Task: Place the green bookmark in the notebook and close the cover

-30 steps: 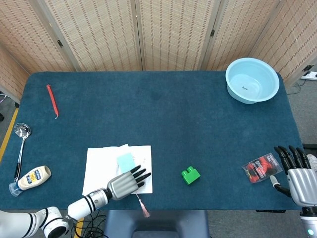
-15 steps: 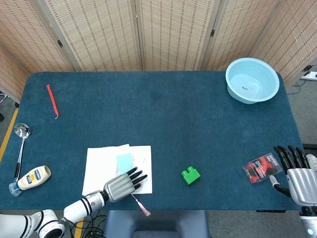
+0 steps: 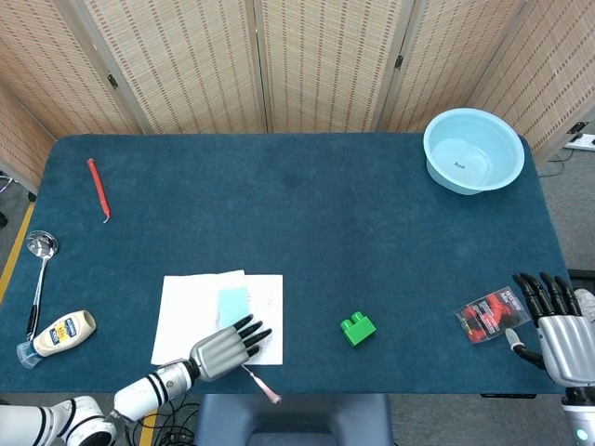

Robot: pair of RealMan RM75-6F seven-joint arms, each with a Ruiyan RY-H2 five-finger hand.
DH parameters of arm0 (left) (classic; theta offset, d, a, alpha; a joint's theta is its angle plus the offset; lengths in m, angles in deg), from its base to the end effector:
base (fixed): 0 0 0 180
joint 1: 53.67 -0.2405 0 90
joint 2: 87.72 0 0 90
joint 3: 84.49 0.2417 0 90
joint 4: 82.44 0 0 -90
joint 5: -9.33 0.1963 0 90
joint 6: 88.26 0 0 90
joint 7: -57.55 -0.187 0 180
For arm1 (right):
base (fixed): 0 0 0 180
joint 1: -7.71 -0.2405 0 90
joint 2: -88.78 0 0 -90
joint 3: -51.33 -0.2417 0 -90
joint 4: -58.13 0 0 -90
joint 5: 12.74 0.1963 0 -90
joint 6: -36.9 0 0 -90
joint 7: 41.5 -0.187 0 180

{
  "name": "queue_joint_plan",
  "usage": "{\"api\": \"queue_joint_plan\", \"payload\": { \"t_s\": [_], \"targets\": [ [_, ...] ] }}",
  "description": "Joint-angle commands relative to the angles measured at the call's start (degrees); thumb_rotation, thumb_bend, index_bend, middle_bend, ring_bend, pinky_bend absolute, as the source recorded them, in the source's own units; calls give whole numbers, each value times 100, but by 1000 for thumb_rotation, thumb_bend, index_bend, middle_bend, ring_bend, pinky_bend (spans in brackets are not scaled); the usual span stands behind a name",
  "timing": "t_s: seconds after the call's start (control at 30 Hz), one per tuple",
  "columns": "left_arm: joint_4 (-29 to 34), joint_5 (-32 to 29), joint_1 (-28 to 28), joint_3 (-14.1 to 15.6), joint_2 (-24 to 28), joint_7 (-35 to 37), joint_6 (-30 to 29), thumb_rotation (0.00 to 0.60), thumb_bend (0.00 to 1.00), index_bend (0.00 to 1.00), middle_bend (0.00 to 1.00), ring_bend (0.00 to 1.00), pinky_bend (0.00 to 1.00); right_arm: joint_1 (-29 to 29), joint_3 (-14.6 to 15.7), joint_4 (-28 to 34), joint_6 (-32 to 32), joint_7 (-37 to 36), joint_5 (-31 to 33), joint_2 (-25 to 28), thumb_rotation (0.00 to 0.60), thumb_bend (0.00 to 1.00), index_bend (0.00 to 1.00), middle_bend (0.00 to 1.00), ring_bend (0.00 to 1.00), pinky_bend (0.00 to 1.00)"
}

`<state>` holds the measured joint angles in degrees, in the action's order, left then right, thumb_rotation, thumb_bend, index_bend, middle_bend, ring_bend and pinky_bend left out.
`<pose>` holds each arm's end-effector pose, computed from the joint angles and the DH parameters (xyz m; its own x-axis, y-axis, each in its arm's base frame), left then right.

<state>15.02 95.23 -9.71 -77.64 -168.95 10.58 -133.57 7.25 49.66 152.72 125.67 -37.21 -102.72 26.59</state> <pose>-0.1213 0.2458 -0.0635 0.9138 -0.0543 0.4025 0.1594 -0.8636 -0.4783 -0.2887 -0.1950 0.1741 0.4618 0.0114 0.8869 -0.8869 -0.0085 0.4619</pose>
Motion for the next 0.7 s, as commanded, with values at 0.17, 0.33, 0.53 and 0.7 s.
{"api": "queue_joint_plan", "payload": {
  "t_s": [0.17,0.33,0.53,0.7],
  "targets": [
    [231,75,-31,12,167,80,-124,578,593,295,0,0,124,13,3,3,29,-9,-17,10,600,232,106,119,1,51],
    [355,151,-23,-66,321,268,-237,580,592,291,0,0,125,8,-6,-3,34,-24,-22,14,600,232,106,119,1,51],
    [272,-30,22,-354,347,646,-321,577,592,281,0,0,124,23,1,-10,56,-42,-29,19,600,233,106,119,1,51],
    [-65,-489,122,-781,279,1164,-302,579,592,267,0,0,124,41,5,0,87,-40,-43,30,600,232,106,119,1,51]
  ]
}}
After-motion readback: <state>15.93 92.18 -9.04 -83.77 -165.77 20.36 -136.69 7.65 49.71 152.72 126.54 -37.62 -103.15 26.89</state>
